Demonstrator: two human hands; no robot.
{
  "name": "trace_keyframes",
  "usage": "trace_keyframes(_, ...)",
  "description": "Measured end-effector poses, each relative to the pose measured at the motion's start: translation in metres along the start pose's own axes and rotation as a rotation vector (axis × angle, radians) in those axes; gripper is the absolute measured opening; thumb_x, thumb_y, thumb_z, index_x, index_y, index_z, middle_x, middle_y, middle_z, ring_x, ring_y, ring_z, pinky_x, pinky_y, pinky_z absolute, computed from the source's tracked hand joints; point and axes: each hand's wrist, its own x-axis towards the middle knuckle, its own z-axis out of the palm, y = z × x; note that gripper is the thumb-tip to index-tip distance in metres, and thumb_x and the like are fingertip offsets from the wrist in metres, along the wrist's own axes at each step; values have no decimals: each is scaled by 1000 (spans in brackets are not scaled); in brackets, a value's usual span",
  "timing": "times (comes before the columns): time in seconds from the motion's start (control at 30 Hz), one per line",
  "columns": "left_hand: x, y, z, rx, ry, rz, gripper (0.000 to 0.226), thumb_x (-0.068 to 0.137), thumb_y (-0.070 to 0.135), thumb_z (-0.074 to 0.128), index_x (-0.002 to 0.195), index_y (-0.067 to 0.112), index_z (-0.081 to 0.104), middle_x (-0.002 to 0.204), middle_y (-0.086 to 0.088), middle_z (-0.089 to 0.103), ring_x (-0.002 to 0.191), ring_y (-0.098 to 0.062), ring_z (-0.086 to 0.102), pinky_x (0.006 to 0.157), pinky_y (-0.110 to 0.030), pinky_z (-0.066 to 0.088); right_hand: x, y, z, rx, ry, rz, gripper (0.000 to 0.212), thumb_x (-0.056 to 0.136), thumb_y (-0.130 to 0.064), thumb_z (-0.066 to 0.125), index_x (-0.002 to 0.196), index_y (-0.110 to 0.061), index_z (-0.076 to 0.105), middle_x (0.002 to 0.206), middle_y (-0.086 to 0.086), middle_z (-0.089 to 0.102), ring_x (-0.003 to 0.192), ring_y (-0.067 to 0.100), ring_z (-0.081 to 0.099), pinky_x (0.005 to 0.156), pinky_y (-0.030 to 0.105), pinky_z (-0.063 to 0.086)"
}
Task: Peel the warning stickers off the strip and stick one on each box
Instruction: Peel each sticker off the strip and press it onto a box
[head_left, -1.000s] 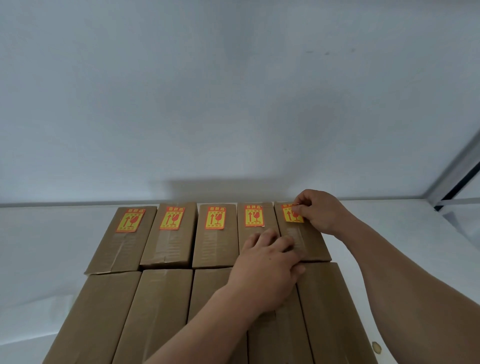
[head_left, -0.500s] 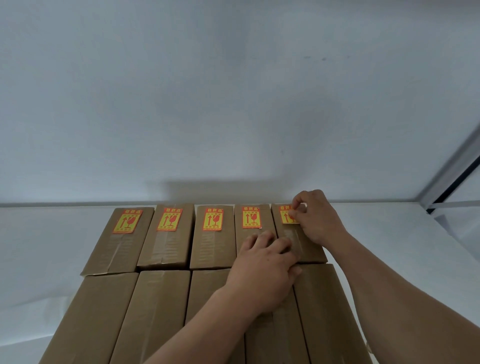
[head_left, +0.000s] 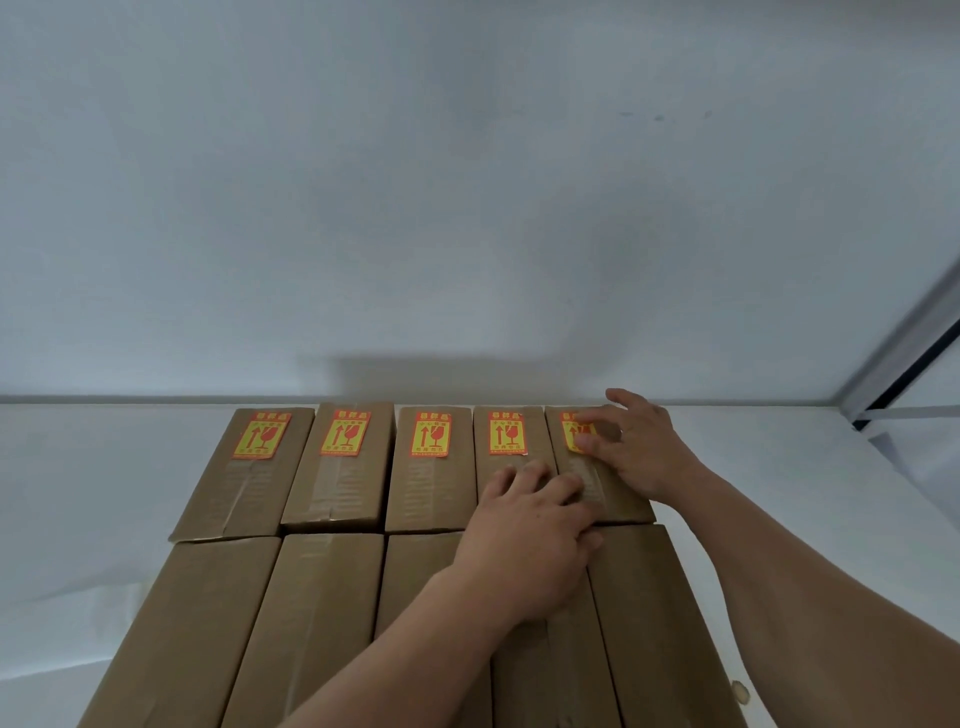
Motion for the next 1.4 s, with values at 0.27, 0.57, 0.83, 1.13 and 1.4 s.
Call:
trace_keyframes(0.27,-1,0,0,6,-1,-7,43,99,47,28,136,33,47,146,7,38,138,-24,18,113,-47,10,2,-13,2,-60,-52,-45,43,87,-59,55,128,-49,53,157,-9,22,143,21,12,115,48,22)
trace_keyframes(0.57,-1,1,-2,8,-10,-2,44,99,47,27,137,33,45,148,7,35,139,-23,17,114,-48,9,0,-9,-1,-43,-62,-21,44,84,-61,57,127,-51,52,156,-9,23,143,22,13,115,48,23)
trace_keyframes(0.83,0,2,-1,-2,-14,6,42,100,45,27,137,35,45,149,8,35,140,-23,18,113,-47,9,-12,10,2,50,50,40,44,87,-51,60,130,-44,55,153,-4,32,141,25,19,113,40,22)
trace_keyframes(1.13,-4,-2,-7,-78,29,-8,42,99,46,31,135,32,48,148,8,38,139,-17,22,114,-40,9,-15,-2,-4,-30,92,-2,40,90,-46,57,130,-39,56,150,-4,35,139,23,23,111,41,27)
trace_keyframes(1.4,-48,-56,-48,24,142,-108,37,100,42,32,122,30,58,129,10,55,119,-14,47,102,-34,33,-38,-59,5,-314,180,-273,30,97,-37,44,118,-29,65,130,-6,56,118,19,48,98,33,40)
